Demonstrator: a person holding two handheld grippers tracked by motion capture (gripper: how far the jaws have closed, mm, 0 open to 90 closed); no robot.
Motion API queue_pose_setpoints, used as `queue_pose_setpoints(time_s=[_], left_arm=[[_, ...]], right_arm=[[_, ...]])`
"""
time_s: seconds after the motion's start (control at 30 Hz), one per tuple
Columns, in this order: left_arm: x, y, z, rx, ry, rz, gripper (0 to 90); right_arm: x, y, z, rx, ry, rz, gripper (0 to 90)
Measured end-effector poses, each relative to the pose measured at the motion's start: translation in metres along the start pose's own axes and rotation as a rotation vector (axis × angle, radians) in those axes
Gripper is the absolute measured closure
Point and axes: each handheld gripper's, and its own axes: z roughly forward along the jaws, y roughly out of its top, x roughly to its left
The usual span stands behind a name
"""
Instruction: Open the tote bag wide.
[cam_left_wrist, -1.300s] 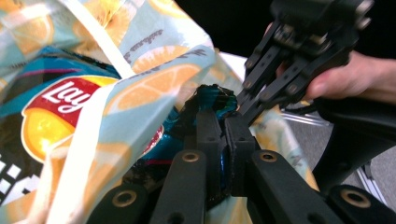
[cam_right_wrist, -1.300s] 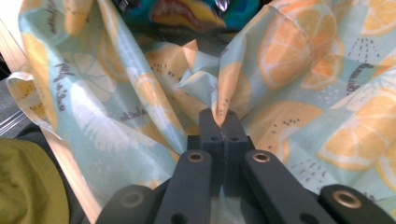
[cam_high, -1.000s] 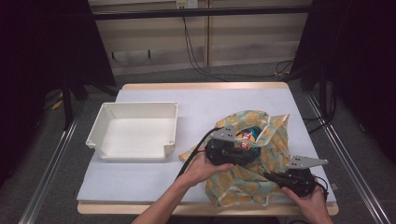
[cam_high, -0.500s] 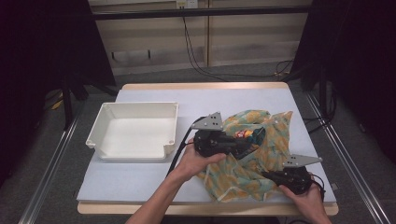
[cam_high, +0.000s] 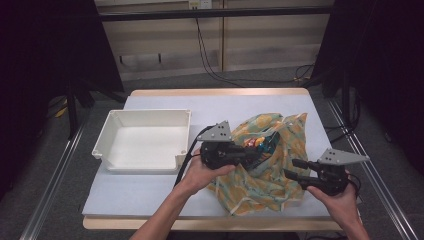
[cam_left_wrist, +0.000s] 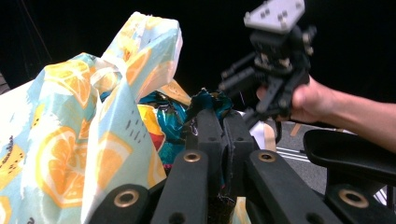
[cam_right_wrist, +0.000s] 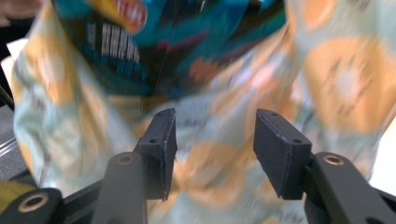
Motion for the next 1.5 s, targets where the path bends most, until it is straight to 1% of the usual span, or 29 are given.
queue_pose_setpoints(time_s=[0.03,0.1,0.13,0.17,0.23,0.3,0.33,0.37,0.4,0.5,0.53,0.57,0.6,0.63,0.7,0.73,0.77,0.8,0.83,0.9,1.03,1.07,1.13,1.2,1.23,1.27,1.33,1.4,1.5], left_arm=[[0.0,0.0,-0.001,-0.001,-0.005,0.001,88.1],[0.0,0.0,-0.005,-0.001,0.001,0.011,88.2],[0.0,0.0,-0.007,0.0,0.009,0.005,88.2],[0.0,-0.002,-0.01,-0.003,0.009,0.005,88.1],[0.0,-0.003,-0.013,-0.007,0.008,0.007,88.1],[-0.002,-0.004,-0.016,0.005,0.013,0.007,88.2],[-0.002,-0.004,-0.016,0.005,0.013,0.007,88.2],[-0.002,-0.005,-0.017,-0.004,0.012,0.009,88.2],[-0.003,-0.005,-0.017,-0.003,0.009,0.013,88.2],[-0.004,-0.007,-0.019,0.0,0.007,0.008,88.2],[-0.004,-0.007,-0.019,0.0,0.007,0.008,88.1],[-0.005,-0.007,-0.02,0.0,0.01,0.006,88.1],[-0.004,-0.008,-0.021,0.002,0.006,0.004,88.1],[-0.004,-0.008,-0.022,0.005,0.004,0.007,88.2],[-0.004,-0.009,-0.026,0.007,0.003,0.008,88.2],[-0.005,-0.01,-0.029,0.007,0.004,0.009,88.2],[-0.005,-0.01,-0.031,0.013,0.004,0.012,88.2],[-0.005,-0.011,-0.032,0.008,0.001,0.01,88.3],[-0.006,-0.013,-0.035,0.009,-0.003,0.008,88.3],[-0.006,-0.014,-0.036,0.009,-0.003,0.01,88.3],[-0.009,-0.015,-0.038,0.027,-0.015,0.023,88.4],[-0.01,-0.015,-0.038,0.025,-0.018,0.024,88.4],[-0.012,-0.015,-0.038,0.031,-0.021,0.03,88.3],[-0.011,-0.013,-0.042,0.01,-0.018,0.025,88.4],[-0.011,-0.013,-0.042,0.01,-0.018,0.025,88.4],[-0.009,-0.011,-0.047,-0.012,-0.011,0.021,88.5],[-0.008,-0.009,-0.05,-0.024,-0.007,0.015,88.5],[-0.003,-0.005,-0.056,-0.064,-0.002,0.0,88.6],[-0.001,-0.002,-0.058,-0.074,0.017,-0.005,88.7]], right_arm=[[-0.001,0.004,0.0,-0.004,0.001,0.001,48.1],[-0.004,0.014,0.002,-0.019,-0.002,-0.002,47.7],[-0.006,0.02,0.004,-0.029,0.003,-0.007,47.4],[-0.01,0.03,0.008,-0.042,0.009,-0.016,47.2],[-0.014,0.04,0.014,-0.045,0.007,-0.021,47.2],[-0.019,0.05,0.019,-0.053,-0.011,-0.028,47.2],[-0.019,0.05,0.019,-0.053,-0.011,-0.028,47.2],[-0.021,0.055,0.021,-0.057,-0.012,-0.032,47.2],[-0.025,0.066,0.024,-0.064,-0.033,-0.04,47.2],[-0.03,0.074,0.028,-0.071,-0.031,-0.04,47.2],[-0.032,0.077,0.031,-0.066,-0.028,-0.042,48.0],[-0.037,0.081,0.04,-0.043,-0.036,-0.047,50.4],[-0.037,0.081,0.04,-0.043,-0.036,-0.047,50.4],[-0.04,0.082,0.044,-0.031,-0.037,-0.046,53.4],[-0.046,0.083,0.051,-0.036,-0.028,-0.027,71.2],[-0.048,0.084,0.053,-0.04,-0.026,-0.022,74.6],[-0.05,0.086,0.055,-0.051,-0.018,-0.012,84.6],[-0.052,0.087,0.056,-0.055,-0.009,-0.016,88.6],[-0.053,0.092,0.06,-0.065,0.003,-0.001,90.0],[-0.054,0.095,0.062,-0.063,0.007,-0.005,90.0],[-0.057,0.11,0.077,-0.056,0.002,0.01,90.0],[-0.057,0.11,0.077,-0.056,0.002,0.01,90.0],[-0.061,0.112,0.085,-0.045,0.003,0.016,90.0],[-0.069,0.108,0.099,-0.027,0.004,0.031,90.0],[-0.069,0.108,0.099,-0.027,0.004,0.031,90.0],[-0.073,0.1,0.107,-0.021,0.013,0.052,90.0],[-0.075,0.095,0.111,-0.015,0.016,0.057,90.0],[-0.078,0.079,0.122,0.011,0.018,0.069,90.0],[-0.079,0.069,0.128,0.025,0.017,0.077,90.0]])
